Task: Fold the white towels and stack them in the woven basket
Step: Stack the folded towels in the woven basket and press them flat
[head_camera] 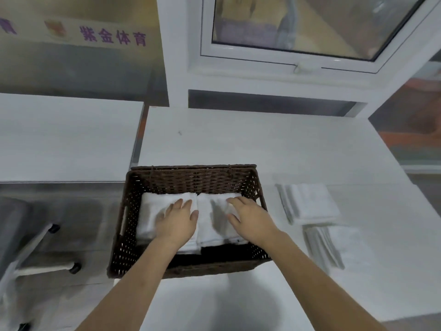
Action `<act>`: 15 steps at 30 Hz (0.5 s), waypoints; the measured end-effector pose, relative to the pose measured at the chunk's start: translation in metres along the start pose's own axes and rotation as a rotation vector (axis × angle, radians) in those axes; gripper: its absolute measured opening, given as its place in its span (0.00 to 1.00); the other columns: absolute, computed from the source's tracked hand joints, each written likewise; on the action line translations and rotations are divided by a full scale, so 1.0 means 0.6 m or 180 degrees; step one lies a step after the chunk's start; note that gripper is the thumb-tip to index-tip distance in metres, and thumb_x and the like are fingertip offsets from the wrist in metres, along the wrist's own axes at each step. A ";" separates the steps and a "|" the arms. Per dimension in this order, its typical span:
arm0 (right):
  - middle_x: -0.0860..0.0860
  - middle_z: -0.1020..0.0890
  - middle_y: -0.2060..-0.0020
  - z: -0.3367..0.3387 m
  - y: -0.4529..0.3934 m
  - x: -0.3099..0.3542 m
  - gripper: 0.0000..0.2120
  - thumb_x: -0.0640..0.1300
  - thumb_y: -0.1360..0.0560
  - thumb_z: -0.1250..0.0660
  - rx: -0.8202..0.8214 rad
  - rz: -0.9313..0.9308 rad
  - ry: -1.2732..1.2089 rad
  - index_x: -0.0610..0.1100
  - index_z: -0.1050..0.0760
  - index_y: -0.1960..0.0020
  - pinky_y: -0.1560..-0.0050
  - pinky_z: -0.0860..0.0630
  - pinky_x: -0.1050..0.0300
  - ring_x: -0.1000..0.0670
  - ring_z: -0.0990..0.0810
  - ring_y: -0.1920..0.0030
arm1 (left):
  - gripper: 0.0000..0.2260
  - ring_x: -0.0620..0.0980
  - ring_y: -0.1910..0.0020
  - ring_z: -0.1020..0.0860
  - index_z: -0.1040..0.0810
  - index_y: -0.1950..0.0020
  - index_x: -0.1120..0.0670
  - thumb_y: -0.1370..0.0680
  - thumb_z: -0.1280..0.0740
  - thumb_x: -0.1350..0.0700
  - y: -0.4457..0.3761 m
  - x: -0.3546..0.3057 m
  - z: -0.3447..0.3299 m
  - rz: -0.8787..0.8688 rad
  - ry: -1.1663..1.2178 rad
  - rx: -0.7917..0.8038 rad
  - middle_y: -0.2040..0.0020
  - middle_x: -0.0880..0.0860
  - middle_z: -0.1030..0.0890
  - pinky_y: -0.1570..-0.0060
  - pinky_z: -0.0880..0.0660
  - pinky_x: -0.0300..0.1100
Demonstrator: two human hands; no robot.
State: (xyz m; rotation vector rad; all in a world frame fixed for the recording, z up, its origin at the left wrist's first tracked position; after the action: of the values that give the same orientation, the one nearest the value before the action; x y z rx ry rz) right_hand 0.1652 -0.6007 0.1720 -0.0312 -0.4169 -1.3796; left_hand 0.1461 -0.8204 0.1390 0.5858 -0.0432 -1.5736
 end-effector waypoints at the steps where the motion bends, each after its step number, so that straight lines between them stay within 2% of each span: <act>1: 0.51 0.24 0.31 0.030 0.029 -0.005 0.21 0.52 0.17 0.39 -0.0367 0.0062 -0.0044 0.50 0.31 0.25 0.37 0.23 0.48 0.47 0.26 0.32 | 0.23 0.53 0.23 0.36 0.33 0.22 0.47 0.16 0.47 0.44 0.013 -0.022 0.012 -0.0123 -0.0016 -0.0256 0.20 0.52 0.36 0.28 0.34 0.55; 4: 0.54 0.19 0.39 0.115 0.104 -0.038 0.15 0.49 0.19 0.37 -0.1607 0.0155 -0.0081 0.49 0.22 0.34 0.41 0.23 0.53 0.50 0.23 0.38 | 0.20 0.52 0.25 0.32 0.27 0.25 0.47 0.16 0.44 0.46 0.043 -0.100 0.043 -0.0505 0.0015 -0.1043 0.23 0.50 0.30 0.29 0.31 0.52; 6: 0.53 0.19 0.42 0.148 0.136 -0.085 0.14 0.49 0.19 0.39 -0.1965 -0.0001 -0.0037 0.48 0.20 0.38 0.43 0.22 0.52 0.48 0.22 0.40 | 0.19 0.54 0.27 0.29 0.24 0.28 0.50 0.16 0.44 0.48 0.054 -0.166 0.055 -0.0802 0.0074 -0.1460 0.27 0.52 0.26 0.30 0.30 0.53; 10: 0.51 0.18 0.41 0.173 0.175 -0.213 0.13 0.48 0.20 0.37 -0.2069 -0.0399 0.0073 0.46 0.20 0.40 0.47 0.21 0.47 0.46 0.22 0.39 | 0.22 0.57 0.31 0.25 0.21 0.31 0.52 0.18 0.47 0.47 0.057 -0.321 0.044 -0.1411 -0.0082 -0.1682 0.31 0.54 0.21 0.33 0.27 0.56; 15: 0.50 0.18 0.41 0.177 0.188 -0.380 0.11 0.44 0.22 0.30 -0.1865 -0.0664 0.0107 0.46 0.19 0.40 0.48 0.21 0.47 0.44 0.21 0.39 | 0.20 0.59 0.33 0.24 0.21 0.32 0.53 0.18 0.45 0.49 0.025 -0.480 -0.016 -0.1597 -0.0292 -0.1531 0.33 0.55 0.21 0.36 0.25 0.55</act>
State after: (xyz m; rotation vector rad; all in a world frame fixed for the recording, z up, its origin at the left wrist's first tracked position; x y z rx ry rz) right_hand 0.2148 -0.3350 0.2259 -0.4548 0.0256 -1.6669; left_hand 0.1561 -0.5478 0.2335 0.1440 0.4326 -2.0062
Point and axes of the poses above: each hand's wrist, its own y-axis away from the middle knuckle, its own z-axis out of the back of the hand, x = y × z, the point moved 4 cm from there along -y, towards the middle knuckle
